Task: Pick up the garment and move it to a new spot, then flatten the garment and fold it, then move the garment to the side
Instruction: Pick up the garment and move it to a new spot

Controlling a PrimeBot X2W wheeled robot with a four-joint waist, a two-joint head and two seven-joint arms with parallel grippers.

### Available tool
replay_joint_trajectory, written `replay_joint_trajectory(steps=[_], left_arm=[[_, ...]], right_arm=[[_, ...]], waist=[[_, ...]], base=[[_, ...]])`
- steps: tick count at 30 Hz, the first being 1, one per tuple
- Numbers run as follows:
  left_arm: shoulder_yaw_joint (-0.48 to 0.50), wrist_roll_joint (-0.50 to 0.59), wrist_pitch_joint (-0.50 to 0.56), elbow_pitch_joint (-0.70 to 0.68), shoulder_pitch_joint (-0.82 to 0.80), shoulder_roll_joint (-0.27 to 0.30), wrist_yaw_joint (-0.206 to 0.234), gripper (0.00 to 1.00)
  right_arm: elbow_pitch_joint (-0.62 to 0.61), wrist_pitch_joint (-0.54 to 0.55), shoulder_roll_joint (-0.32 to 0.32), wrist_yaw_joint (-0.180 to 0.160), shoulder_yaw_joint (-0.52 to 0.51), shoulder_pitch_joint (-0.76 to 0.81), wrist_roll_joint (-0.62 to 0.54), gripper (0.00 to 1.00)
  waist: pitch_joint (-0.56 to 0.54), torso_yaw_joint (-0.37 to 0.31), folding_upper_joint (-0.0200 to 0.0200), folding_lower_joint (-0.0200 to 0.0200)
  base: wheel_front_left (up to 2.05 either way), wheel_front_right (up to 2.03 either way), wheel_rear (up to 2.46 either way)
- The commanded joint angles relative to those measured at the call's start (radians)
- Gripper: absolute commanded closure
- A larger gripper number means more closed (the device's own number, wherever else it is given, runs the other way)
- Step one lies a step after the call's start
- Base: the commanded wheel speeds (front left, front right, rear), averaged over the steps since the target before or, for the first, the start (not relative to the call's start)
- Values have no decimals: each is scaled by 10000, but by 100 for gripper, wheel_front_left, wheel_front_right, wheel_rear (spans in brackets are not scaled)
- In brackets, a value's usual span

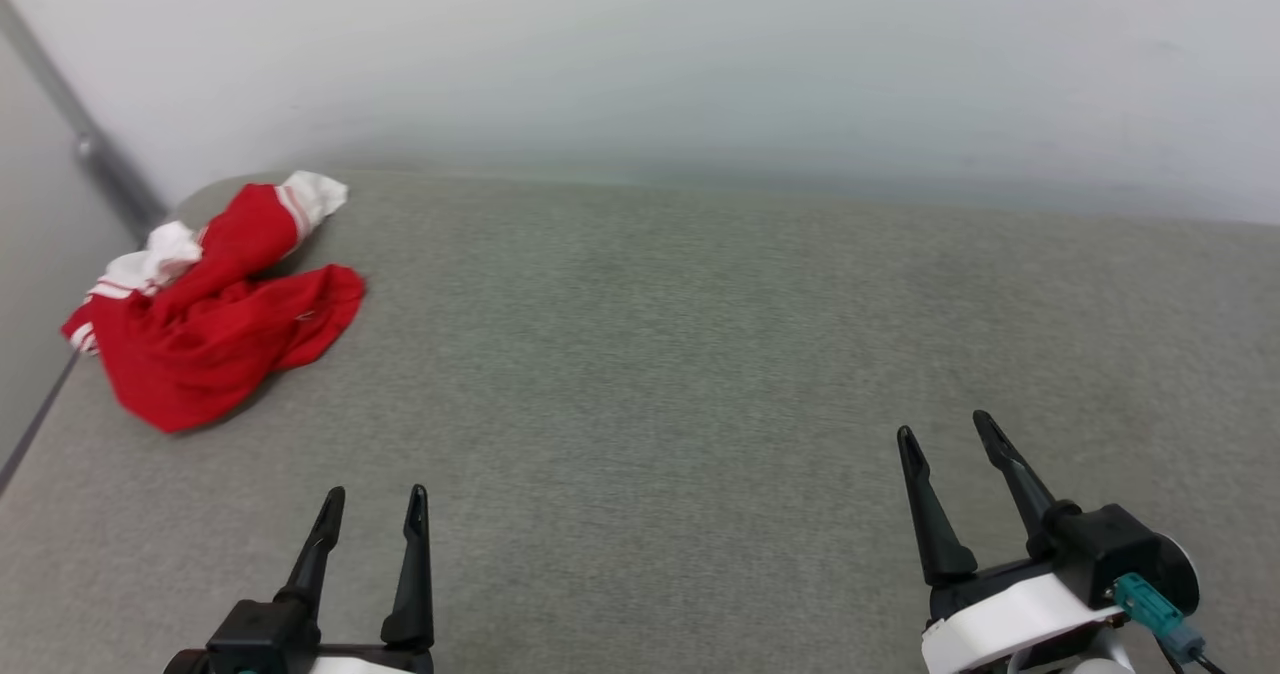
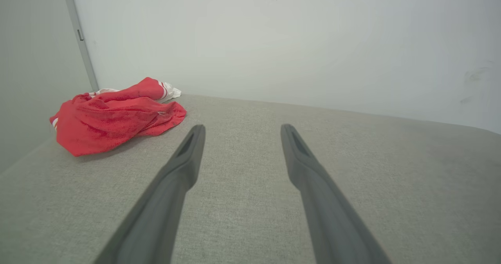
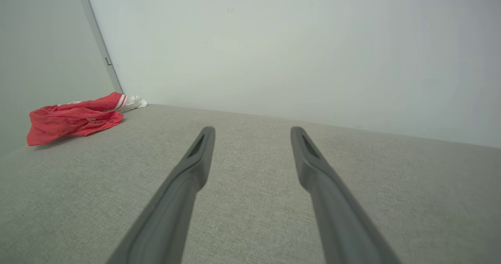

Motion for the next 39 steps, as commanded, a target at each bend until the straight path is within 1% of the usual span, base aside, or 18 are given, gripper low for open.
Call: replay_joint_trajectory(steps=[1,3,9,14,20,23,31,39], left_arm=[[55,55,-28,-44,86,-8,1,0],[127,108,-28,-123,112,-8,91,0],[125,175,-28,-194,307,-8,137,0],[152,193,-28,-250,371,-6,150,0],[157,298,-28,-335,438,-8,178,0],[187,371,-28,-356,468,-8,271,0],[184,232,-28,-348,497,-8,201,0],[233,8,-28,-294,483,-8,-14,0]], right_arm=[[8,-21,17,-3,35,169,6,0],[28,-21,17,-3,147,168,-2,0],[151,-21,17,-3,546,175,-69,0],[137,-21,14,-3,584,192,58,0],[144,-21,14,-3,692,228,53,0],[172,-21,14,-3,734,236,96,0],[189,-21,14,-3,808,280,169,0],[142,-21,14,-3,837,290,189,0]], waist=[[-84,308,0,0],[-115,551,0,0],[-178,1288,0,0],[-165,1860,0,0],[-198,2390,0,0],[-242,2561,0,0],[-301,2760,0,0],[-258,2797,0,0]], base=[[0,0,0],[0,0,0],[0,0,0],[0,0,0],[0,0,0],[0,0,0],[0,0,0],[0,0,0]])
